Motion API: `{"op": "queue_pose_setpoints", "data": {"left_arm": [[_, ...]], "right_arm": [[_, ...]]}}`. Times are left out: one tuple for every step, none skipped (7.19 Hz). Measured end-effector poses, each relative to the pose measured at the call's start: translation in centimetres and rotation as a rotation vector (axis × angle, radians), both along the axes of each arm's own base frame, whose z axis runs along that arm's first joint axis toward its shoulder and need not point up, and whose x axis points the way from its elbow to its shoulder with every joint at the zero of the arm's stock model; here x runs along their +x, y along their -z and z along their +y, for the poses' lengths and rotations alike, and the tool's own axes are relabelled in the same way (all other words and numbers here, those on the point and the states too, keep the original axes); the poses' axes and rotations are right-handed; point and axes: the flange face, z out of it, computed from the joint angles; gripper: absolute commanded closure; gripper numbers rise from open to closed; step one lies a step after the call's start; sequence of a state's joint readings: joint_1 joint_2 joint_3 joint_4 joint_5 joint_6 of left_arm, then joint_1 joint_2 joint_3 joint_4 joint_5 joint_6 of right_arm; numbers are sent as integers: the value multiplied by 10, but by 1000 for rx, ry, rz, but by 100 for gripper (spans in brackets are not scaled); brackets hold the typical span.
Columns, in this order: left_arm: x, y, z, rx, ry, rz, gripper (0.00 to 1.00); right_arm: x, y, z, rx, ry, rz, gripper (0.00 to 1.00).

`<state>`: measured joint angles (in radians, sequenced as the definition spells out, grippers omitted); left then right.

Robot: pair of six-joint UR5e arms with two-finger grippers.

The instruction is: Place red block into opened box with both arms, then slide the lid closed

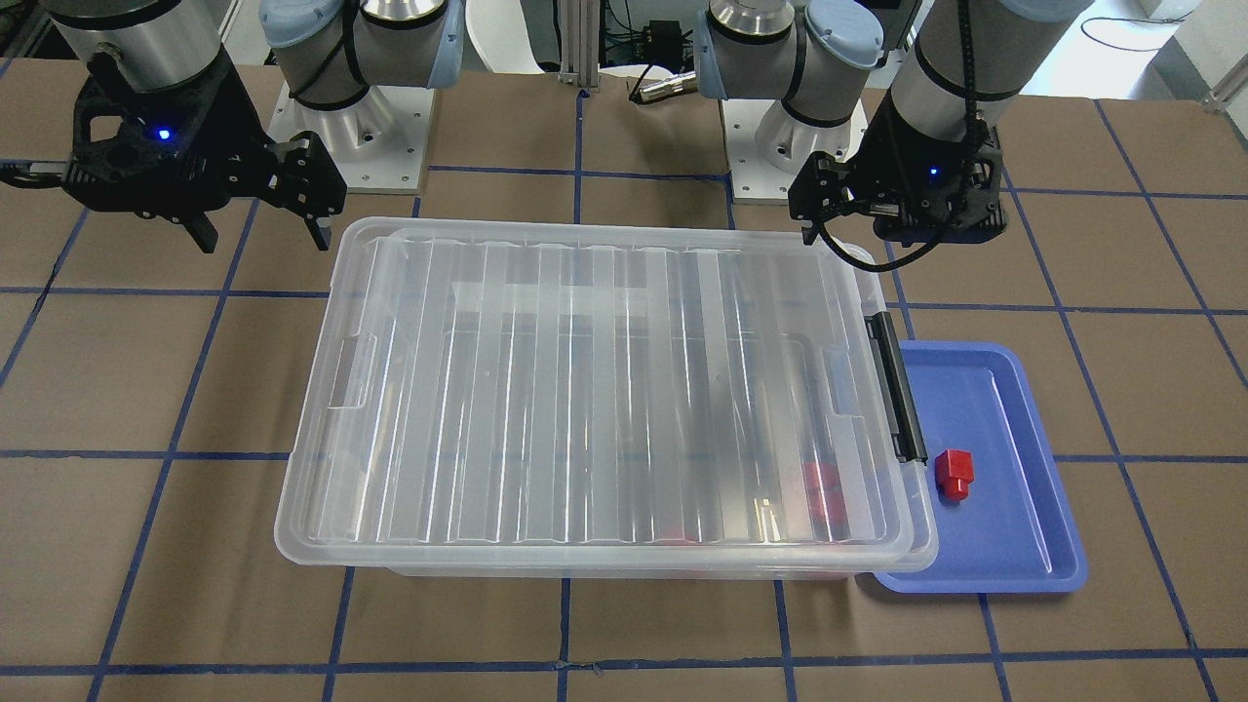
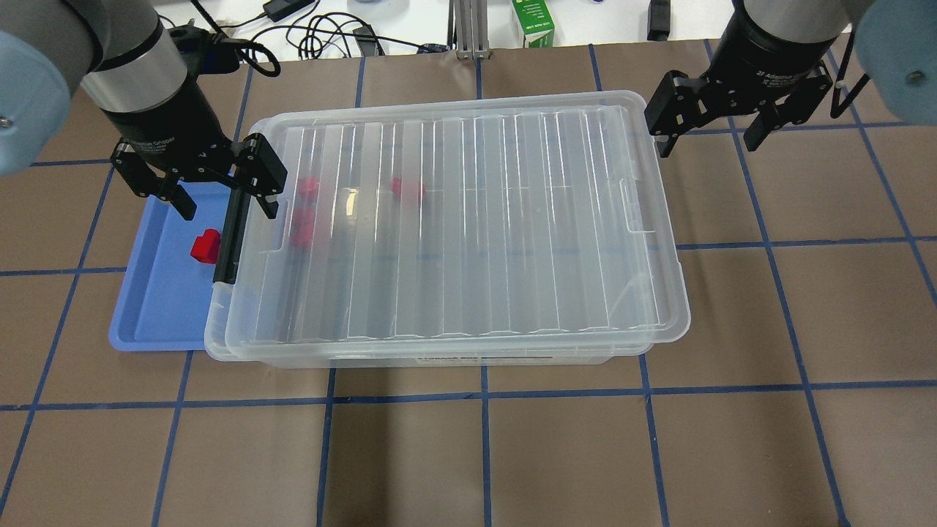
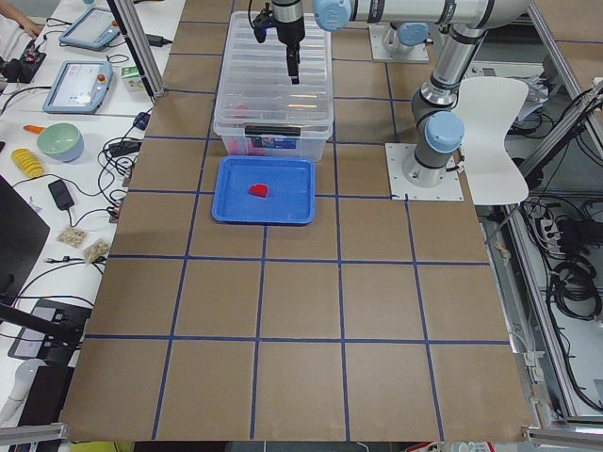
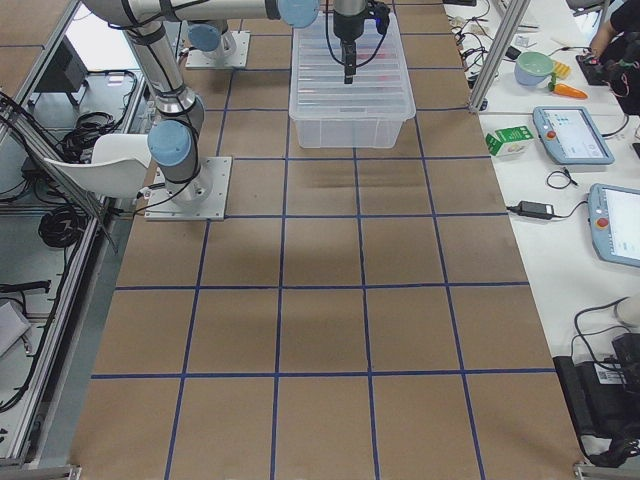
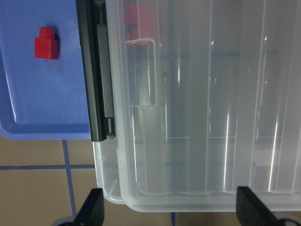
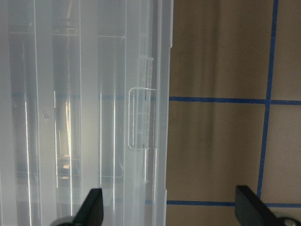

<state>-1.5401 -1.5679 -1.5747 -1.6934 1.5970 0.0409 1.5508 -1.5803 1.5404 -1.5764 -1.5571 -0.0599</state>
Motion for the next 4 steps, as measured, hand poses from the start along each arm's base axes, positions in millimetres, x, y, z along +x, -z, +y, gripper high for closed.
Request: {"op": "queue_pose_setpoints", "data": {"left_arm": [[0,0,1,-2,-2,-1,0],[0,-3,4,-8,-2,-1,0],[0,-5,6,-13,-2,0,0],[0,-7,8,-17,-3,0,0]], "right_arm": [[0,0,0,0,0,0,0],[0,0,0,0,0,0,0],[0,1,0,0,-1,0,0],[-1,2,-2,-11,-1,0,0]]}}
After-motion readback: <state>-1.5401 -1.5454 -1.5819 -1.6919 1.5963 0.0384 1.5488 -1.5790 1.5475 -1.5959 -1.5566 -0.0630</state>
